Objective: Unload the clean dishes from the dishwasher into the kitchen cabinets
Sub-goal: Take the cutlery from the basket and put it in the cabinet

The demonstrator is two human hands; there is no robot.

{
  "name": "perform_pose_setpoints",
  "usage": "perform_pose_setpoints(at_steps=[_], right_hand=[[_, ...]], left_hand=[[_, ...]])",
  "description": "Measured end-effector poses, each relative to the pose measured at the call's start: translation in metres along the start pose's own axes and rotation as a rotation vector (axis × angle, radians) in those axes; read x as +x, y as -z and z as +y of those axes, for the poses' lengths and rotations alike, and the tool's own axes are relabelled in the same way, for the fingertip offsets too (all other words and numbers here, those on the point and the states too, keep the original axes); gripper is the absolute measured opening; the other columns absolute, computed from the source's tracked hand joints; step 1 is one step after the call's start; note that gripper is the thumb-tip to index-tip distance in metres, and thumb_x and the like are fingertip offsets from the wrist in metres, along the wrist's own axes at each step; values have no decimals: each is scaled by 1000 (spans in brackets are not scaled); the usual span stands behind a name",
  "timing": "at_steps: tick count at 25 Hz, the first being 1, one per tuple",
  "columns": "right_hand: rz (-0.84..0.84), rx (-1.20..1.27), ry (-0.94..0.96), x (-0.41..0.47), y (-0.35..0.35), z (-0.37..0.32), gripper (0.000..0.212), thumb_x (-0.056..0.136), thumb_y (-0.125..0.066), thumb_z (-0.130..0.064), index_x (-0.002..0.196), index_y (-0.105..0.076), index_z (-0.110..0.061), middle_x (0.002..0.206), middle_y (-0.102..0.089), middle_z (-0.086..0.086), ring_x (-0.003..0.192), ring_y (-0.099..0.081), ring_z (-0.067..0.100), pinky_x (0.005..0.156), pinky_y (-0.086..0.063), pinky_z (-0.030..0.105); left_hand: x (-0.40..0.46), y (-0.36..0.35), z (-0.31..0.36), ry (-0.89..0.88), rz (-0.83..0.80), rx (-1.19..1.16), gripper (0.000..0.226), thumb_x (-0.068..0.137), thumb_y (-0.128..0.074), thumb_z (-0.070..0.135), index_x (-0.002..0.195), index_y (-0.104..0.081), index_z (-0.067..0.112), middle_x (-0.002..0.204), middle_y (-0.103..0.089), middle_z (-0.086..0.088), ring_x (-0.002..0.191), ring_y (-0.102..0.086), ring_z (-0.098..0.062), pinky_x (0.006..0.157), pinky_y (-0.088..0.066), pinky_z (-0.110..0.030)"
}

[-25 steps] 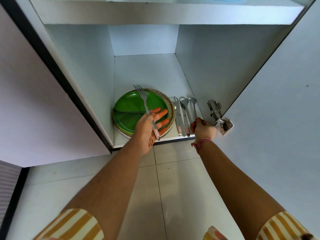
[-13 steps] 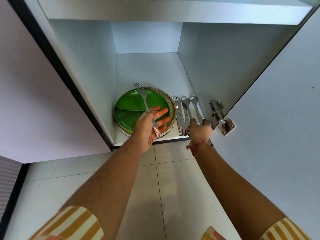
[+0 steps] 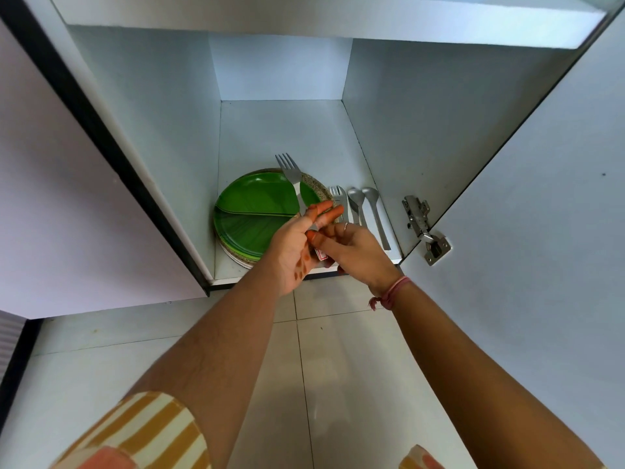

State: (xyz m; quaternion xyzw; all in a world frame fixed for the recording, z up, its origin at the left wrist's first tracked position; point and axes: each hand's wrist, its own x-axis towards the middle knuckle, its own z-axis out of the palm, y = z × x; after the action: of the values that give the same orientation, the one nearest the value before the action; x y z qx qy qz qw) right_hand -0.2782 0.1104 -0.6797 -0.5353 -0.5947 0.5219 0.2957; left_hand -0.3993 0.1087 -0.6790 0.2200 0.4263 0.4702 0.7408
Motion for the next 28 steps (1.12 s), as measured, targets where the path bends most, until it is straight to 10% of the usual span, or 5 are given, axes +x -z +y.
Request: perform_pose_setpoints(at_steps=[10, 19, 28], right_hand=[[348, 347, -261, 10, 16, 38, 11, 86, -69, -25, 89, -70, -14, 72, -64, 3, 59, -55, 9, 49, -46, 17], [509, 21, -302, 31, 31, 66, 18, 84, -71, -30, 69, -67, -21, 68, -65, -2, 70, -57, 16, 71, -53, 32], [500, -262, -213, 38, 32, 75, 30, 85, -69, -32, 106, -69, -10, 84, -67, 1, 79, -65, 14, 79, -57, 29]], left_hand=[[4, -1, -3, 52, 101, 157, 16, 97, -52, 24, 111, -59, 18, 128, -62, -4, 117, -58, -22, 106, -42, -40], [0, 0, -3, 68, 199, 218, 10, 96, -53, 16, 100, -62, 14, 92, -70, -2, 79, -65, -15, 74, -52, -27], [-2, -2, -3, 82, 225, 246, 11, 95, -56, 18, 102, -62, 14, 90, -69, 0, 76, -64, -14, 71, -51, -26]])
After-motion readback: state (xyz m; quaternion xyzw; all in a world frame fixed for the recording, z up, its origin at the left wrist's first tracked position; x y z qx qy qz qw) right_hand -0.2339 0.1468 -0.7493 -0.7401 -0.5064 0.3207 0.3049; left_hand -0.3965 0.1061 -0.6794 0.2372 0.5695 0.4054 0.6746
